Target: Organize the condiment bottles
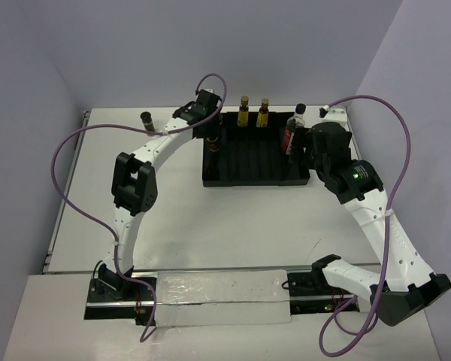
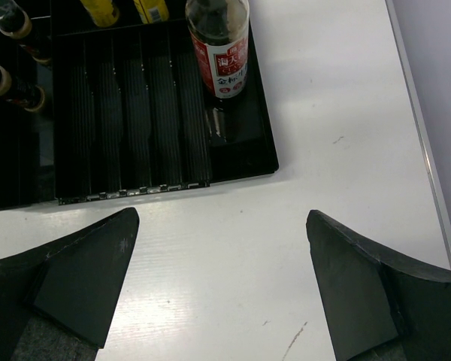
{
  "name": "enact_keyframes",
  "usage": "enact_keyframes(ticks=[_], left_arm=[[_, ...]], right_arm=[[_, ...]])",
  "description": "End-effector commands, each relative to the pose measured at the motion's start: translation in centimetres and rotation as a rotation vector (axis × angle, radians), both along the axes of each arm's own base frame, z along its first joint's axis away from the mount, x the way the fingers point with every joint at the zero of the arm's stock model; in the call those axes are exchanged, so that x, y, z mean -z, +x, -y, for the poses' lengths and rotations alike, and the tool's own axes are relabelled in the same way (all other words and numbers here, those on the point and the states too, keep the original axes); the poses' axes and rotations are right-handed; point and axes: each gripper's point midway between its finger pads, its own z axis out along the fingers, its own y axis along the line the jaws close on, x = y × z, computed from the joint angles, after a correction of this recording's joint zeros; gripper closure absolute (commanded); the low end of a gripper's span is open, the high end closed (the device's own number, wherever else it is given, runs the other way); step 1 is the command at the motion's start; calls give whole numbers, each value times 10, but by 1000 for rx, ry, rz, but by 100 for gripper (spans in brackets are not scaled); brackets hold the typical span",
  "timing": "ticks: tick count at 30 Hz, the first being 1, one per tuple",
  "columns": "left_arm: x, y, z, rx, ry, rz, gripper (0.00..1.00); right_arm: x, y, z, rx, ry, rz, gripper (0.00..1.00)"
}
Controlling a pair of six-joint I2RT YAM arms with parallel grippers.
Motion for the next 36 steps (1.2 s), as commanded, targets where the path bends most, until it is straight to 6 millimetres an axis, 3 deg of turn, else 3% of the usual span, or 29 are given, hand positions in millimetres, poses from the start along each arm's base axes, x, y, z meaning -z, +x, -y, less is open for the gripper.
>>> enact_keyframes(ticks=[1,10,18,21,26,30,36], left_arm=[[-12,12,11,19,-7,62,90],[0,11,14,31,34,53,88],[2,9,13,41,50,48,50],[3,8,13,46,58,46,31],[-5,8,12,44,53,57,18],[-17,7,12,34,34,71,16],[-71,-1,-4,-19,1,157,15]], right_arm=[[-7,1,1,4,5,19,0],[-3,1,0,1,5,12,0],[-2,0,1,4,3,12,0],[-1,0,1,3,6,16,0],[0,0,1,0,6,13,0],[0,-1,1,-1,7,13,0],[6,3,-5,-21,18,8,0]])
